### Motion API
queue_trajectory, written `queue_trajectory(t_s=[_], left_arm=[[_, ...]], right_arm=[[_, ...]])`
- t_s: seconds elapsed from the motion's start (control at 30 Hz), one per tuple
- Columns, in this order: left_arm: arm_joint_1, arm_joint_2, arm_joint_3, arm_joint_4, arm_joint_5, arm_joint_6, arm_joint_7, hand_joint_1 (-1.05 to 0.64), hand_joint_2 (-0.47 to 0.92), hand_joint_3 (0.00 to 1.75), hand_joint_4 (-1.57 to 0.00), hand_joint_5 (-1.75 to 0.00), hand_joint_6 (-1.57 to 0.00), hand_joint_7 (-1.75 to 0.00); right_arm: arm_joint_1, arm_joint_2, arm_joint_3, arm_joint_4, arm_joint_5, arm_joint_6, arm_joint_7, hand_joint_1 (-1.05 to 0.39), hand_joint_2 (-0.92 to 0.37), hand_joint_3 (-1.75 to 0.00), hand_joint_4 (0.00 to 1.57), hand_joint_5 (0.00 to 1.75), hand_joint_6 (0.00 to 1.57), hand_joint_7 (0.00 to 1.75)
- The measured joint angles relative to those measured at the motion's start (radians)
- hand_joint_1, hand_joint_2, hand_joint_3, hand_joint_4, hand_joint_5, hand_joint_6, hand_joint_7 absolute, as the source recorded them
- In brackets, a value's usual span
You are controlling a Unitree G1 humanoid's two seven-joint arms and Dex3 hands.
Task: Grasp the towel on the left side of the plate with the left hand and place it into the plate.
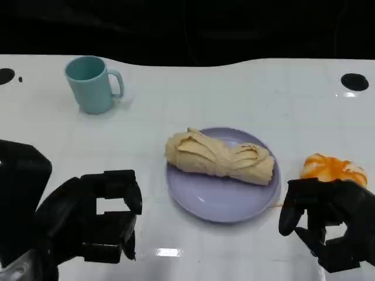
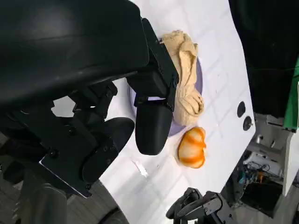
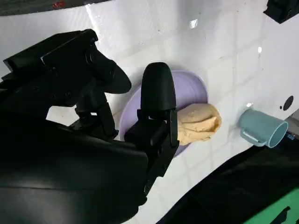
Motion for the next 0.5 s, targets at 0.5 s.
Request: queue_trajectory(t_s=[0.5], left_arm=[[-0.001,0.010,-0.024,0.013,0.000,-0.042,0.000,-0.03,0.45,1.43,-0.89,-1.75,-0.82,-1.62]], right_arm=[[0.004,0.000,-0.018,0.006,0.012,-0.014,0.010,0.03,-0.56,-1.11,0.74,1.75,0.70,1.44]])
